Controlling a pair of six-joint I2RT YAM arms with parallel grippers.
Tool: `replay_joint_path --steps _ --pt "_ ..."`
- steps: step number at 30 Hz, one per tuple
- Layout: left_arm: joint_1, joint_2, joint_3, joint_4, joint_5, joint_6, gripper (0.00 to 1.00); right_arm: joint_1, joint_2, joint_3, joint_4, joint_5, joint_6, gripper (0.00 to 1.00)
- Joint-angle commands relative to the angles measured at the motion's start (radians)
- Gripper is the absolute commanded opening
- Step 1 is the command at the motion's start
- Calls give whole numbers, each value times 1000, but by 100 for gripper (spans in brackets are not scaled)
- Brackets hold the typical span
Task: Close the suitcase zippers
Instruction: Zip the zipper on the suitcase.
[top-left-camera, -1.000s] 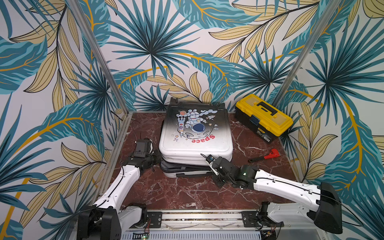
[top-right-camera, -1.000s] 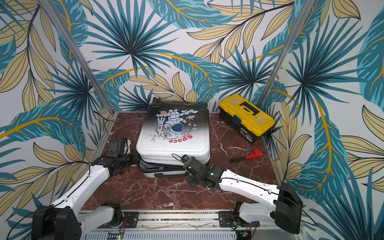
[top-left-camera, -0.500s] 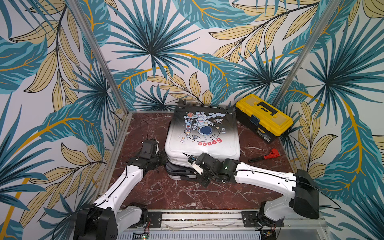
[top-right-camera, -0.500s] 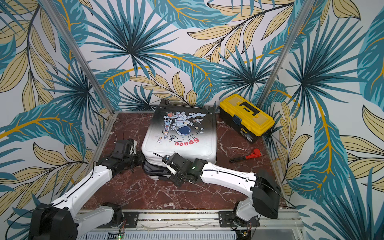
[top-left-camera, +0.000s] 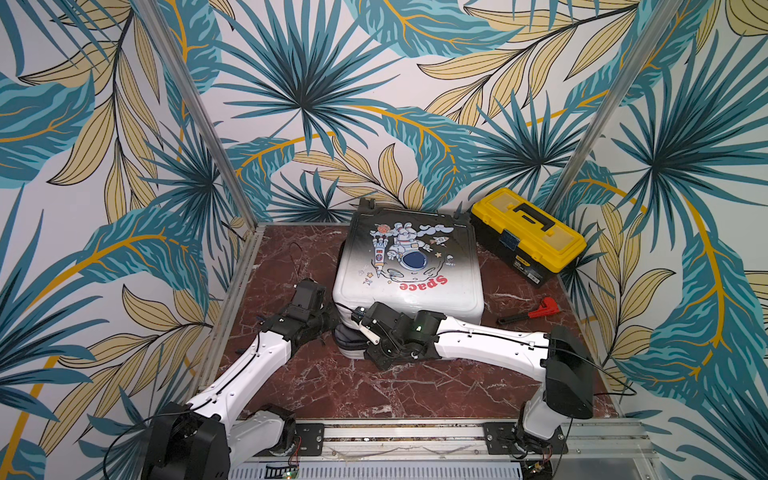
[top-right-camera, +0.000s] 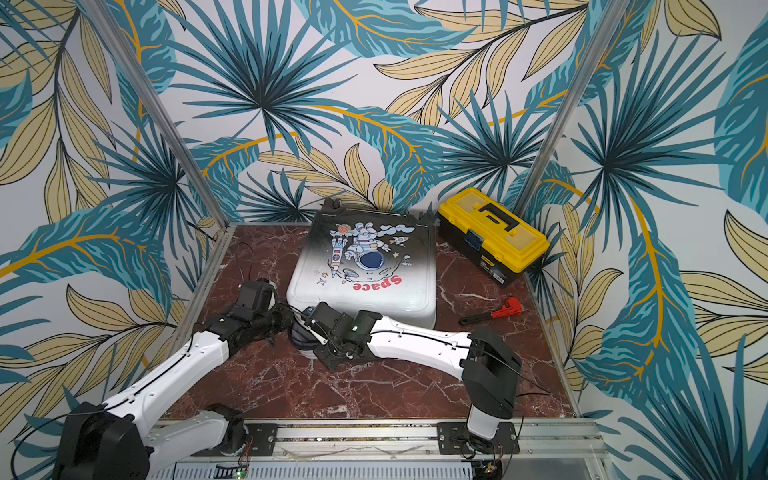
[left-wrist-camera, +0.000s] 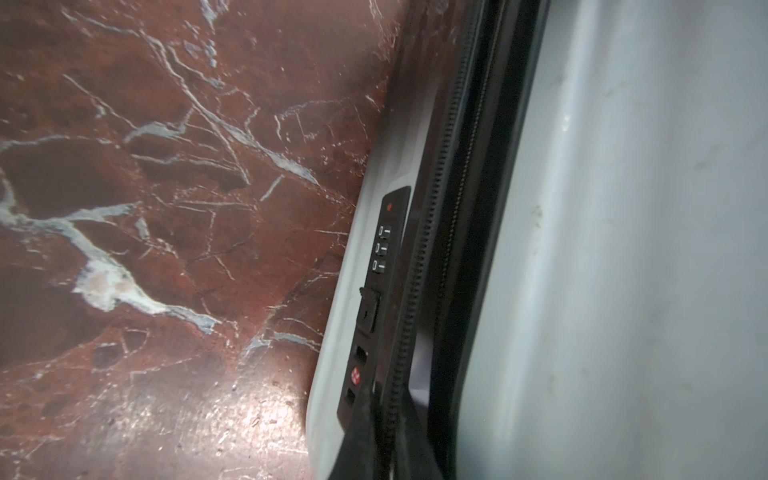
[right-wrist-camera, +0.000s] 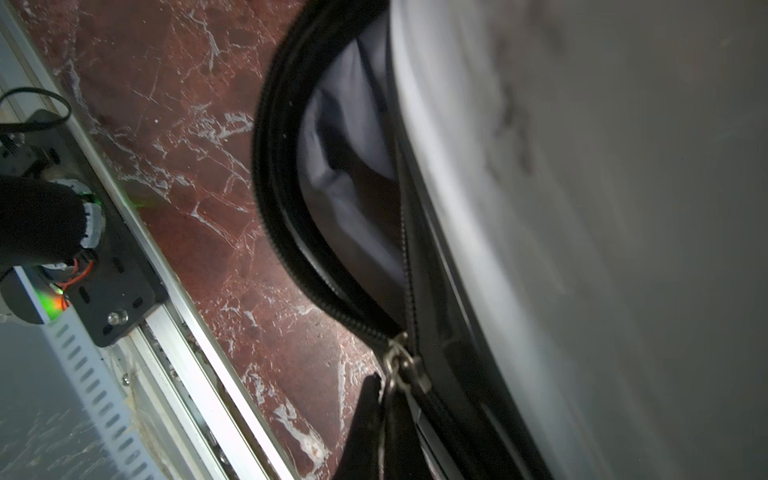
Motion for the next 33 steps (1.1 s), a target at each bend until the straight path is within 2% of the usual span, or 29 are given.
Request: replay_joint_path --steps 1,4,6,12,17,21,24,30,33 --pt "-156 -13 46 159 436 -165 0 46 77 86 468 -368 145 0" --pt "-159 -24 50 162 460 -171 0 47 67 86 535 -376 206 0" --pt "-158 -40 42 162 457 -168 0 46 50 88 515 -305 243 0" --pt "-106 -76 42 63 407 -61 0 33 -34 39 227 -14 306 0" --pt "-47 -86 8 53 420 -35 0 31 -88 -90 95 77 339 0" --pt "-44 -85 -12 60 429 -33 5 32 -138 -188 35 83 366 0" --pt "-46 -79 -38 108 469 -58 7 32 -161 -219 27 38 380 0" --pt "-95 -59 -79 170 502 -103 19 54 -167 -197 64 -53 391 0" --pt "-127 -40 -75 203 513 -112 21 63 -138 -149 50 -64 365 0"
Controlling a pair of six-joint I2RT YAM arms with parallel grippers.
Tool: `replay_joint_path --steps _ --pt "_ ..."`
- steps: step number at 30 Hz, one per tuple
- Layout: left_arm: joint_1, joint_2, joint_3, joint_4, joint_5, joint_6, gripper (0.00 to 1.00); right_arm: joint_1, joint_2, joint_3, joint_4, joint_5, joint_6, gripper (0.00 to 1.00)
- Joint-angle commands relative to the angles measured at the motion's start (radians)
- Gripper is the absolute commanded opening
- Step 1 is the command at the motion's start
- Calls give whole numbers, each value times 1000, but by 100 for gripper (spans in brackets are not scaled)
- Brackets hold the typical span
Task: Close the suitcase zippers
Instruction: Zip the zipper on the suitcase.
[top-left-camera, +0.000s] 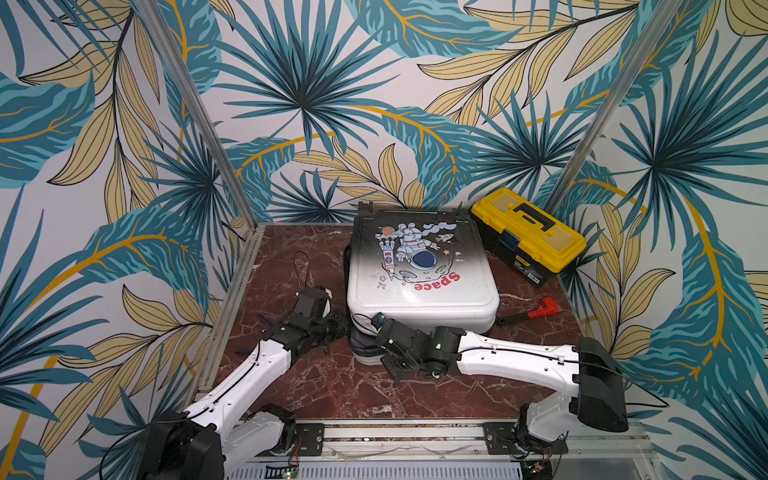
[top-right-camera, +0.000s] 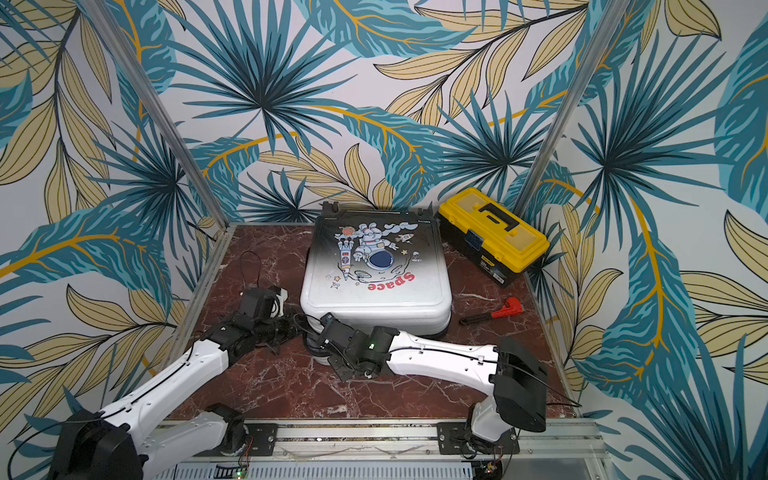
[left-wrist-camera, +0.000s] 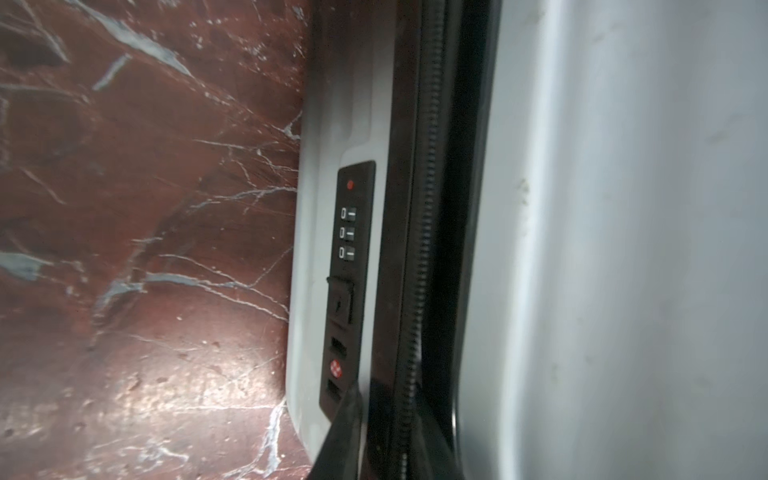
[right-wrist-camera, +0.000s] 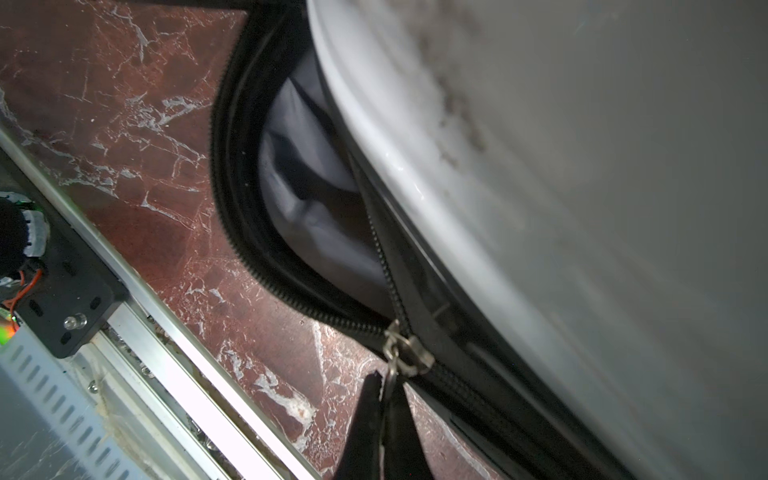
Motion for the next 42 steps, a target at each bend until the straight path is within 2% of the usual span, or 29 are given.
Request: replay_joint_path --steps 1,4,8,12,18,24,26,30,35,42 --pt "-95 8 1 130 291 -41 22 4 50 49 71 -247 173 0" --pt "-100 -3 -6 130 314 -32 22 6 50 49 76 -234 180 0" --pt "-108 -18 -26 131 323 -41 13 8 44 56 118 -255 200 0" --pt "-129 -15 -15 130 329 -43 0 16 80 105 128 -313 162 0" --pt "-170 -19 2 130 317 -61 0 28 137 201 145 -381 139 0" --pt "-206 -11 5 130 306 -62 0 28 155 220 263 -420 157 0" --pt "-209 -16 1 131 305 -64 0 18 132 203 296 -375 195 0" --pt "-210 -27 -9 130 302 -56 0 -14 33 59 489 -201 299 0" --pt "-201 -34 -3 47 212 14 0 -17 29 69 229 -75 271 4" --pt "-114 -23 -6 26 133 81 1 -18 -22 -66 103 -31 290 22"
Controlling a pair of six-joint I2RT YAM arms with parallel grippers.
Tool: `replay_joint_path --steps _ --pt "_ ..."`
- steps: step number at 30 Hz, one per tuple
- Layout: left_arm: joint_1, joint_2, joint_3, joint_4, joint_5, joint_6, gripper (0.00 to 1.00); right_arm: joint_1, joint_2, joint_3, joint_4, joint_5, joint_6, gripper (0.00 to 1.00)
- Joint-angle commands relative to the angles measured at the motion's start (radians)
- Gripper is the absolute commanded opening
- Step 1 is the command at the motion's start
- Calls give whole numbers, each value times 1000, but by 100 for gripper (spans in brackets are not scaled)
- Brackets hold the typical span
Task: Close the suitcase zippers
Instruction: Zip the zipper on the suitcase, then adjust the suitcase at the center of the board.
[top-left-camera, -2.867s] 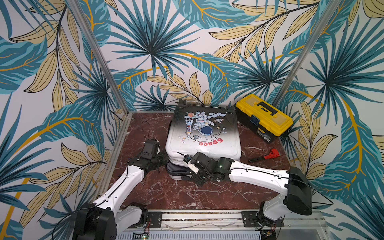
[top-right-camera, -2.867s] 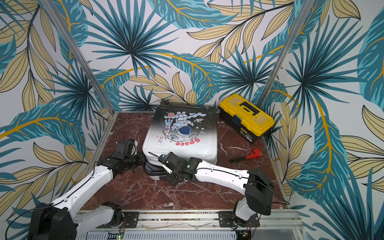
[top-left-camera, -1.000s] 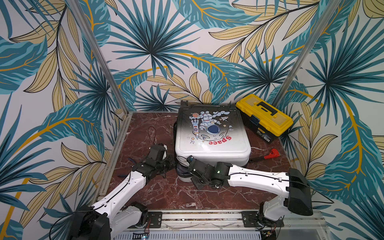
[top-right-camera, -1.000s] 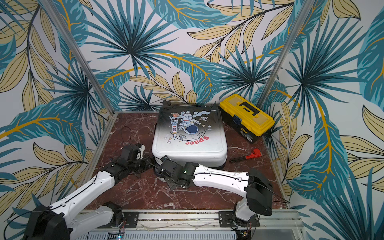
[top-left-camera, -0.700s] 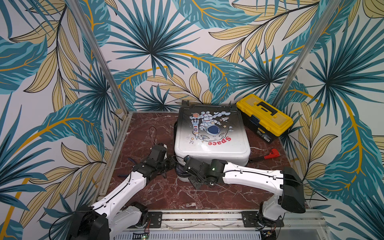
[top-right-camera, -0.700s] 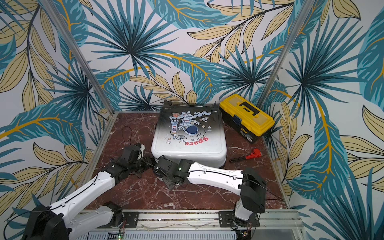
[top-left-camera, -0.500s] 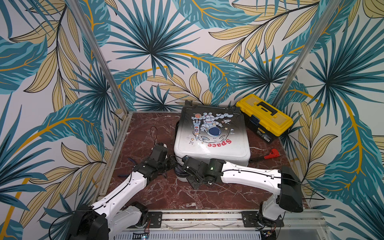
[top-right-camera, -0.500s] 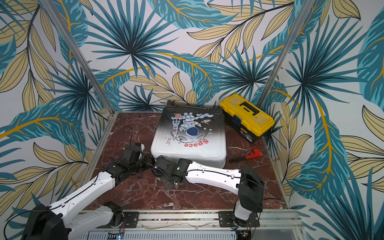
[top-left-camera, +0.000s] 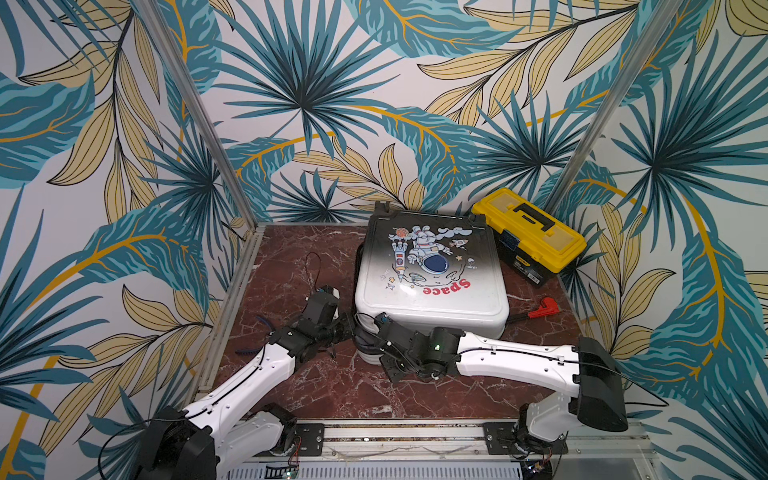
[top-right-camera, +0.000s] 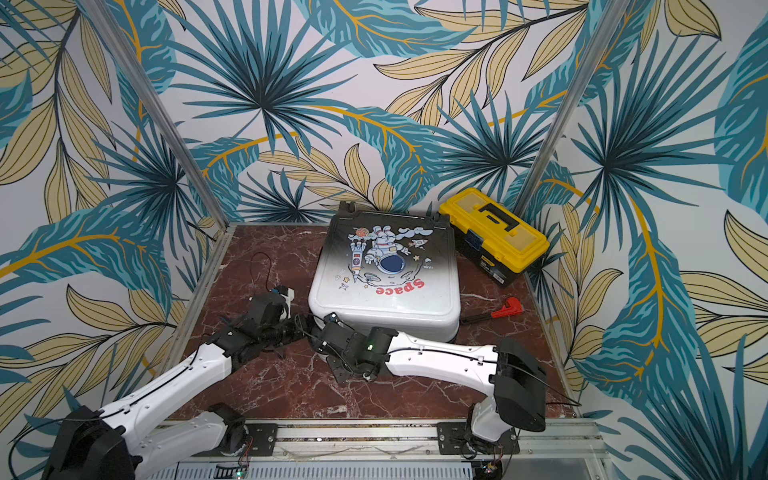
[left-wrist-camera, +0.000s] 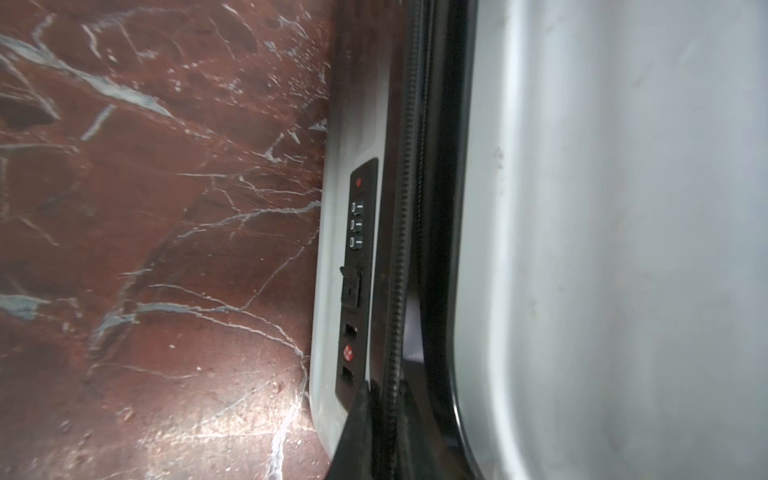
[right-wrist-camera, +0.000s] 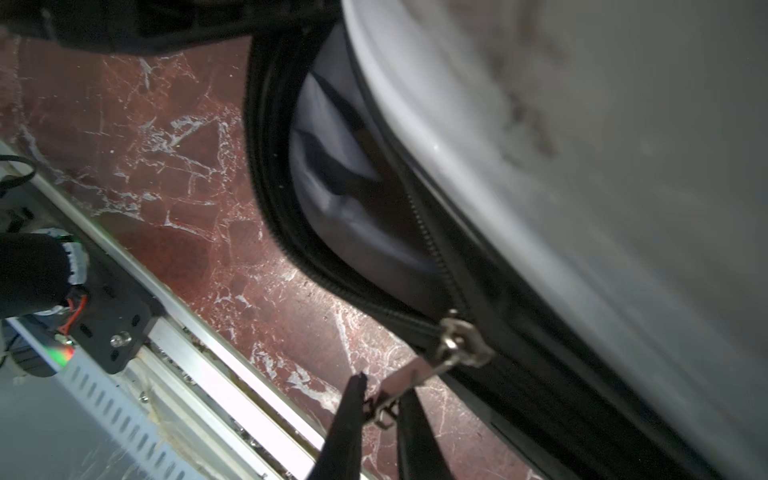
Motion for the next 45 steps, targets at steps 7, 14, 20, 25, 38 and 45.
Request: replay_joint_path --steps 7,14,20,25,38,45 --pt "18 33 27 -14 229 60 25 -28 -108 -119 -6 27 120 45" --pt "40 130 115 -18 173 116 38 -28 -234 -160 -96 19 124 58" --pt "88 217 203 -24 170 164 40 -39 -421 -192 -152 141 96 68" --pt "124 319 317 -39 172 207 43 -75 -528 -206 -174 155 69 73" --pt "149 694 696 -105 78 312 44 -130 -682 -240 -216 123 112 82" --pt "154 847 879 -177 -31 372 32 -130 -702 -283 -180 137 257 86"
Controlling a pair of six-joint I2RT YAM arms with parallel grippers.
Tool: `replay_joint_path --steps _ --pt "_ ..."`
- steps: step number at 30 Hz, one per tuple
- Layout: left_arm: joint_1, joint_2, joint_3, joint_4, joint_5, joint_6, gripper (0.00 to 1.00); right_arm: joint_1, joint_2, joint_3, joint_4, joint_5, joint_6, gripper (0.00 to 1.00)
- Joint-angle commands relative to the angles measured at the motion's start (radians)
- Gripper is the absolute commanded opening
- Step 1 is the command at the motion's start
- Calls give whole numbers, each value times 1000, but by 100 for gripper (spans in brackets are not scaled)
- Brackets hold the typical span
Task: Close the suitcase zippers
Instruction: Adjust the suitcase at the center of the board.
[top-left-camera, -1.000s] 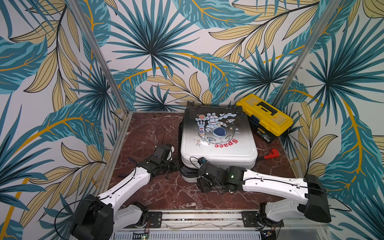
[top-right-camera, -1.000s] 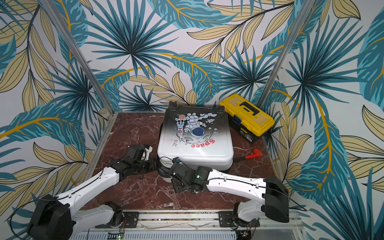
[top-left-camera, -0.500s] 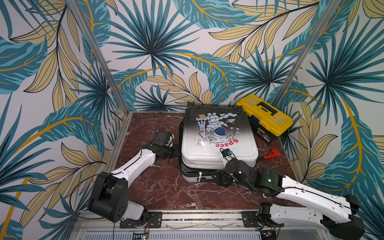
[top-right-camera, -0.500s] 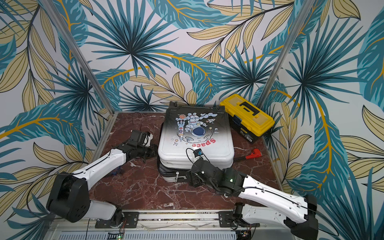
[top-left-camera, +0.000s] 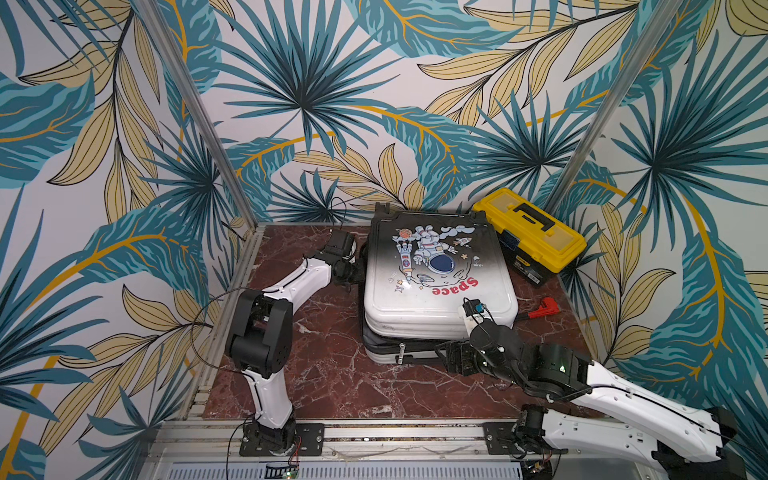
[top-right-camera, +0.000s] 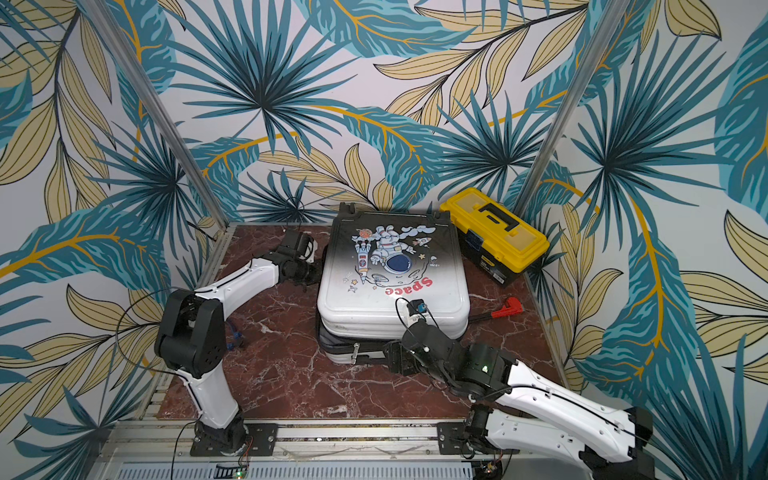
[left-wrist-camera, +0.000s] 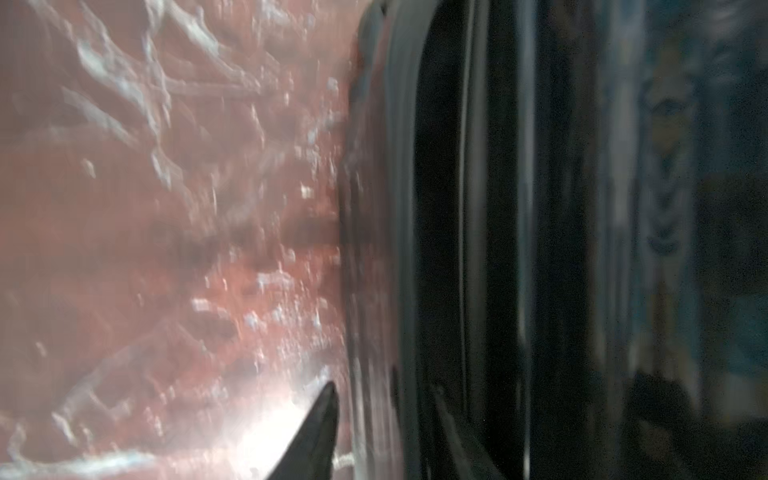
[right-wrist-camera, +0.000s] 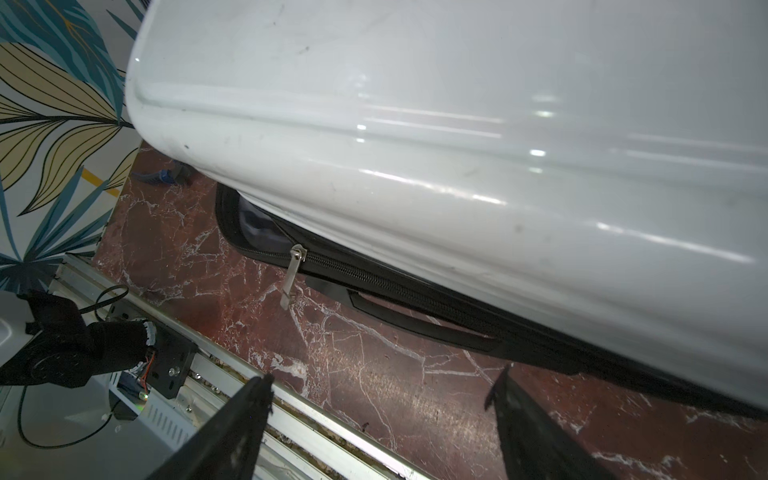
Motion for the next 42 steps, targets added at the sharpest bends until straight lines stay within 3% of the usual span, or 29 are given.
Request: replay_joint_path --steps 1,5,7,17,23,29,35,42 --pt "-11 46 95 -12 -60 57 29 -4 -22 -43 44 9 82 86" --pt "10 59 118 -52 -147 85 6 -7 -34 -53 95 51 65 88" --pt "31 37 85 -51 -156 83 0 -11 -34 -44 114 65 53 89" --pt "78 -240 -210 -22 -203 27 0 -122 -15 -62 243 5 19 94" --pt "86 -420 -379 10 -116 -66 0 -258 39 -83 293 -131 32 94" --pt "74 -592 -558 62 10 -213 0 -393 104 -54 387 -235 -42 94" --pt "-62 -722 -652 85 -15 -394 5 -519 224 35 430 -380 -138 94" --pt "-275 -791 -689 108 -149 -614 10 -627 382 164 411 -481 -283 94"
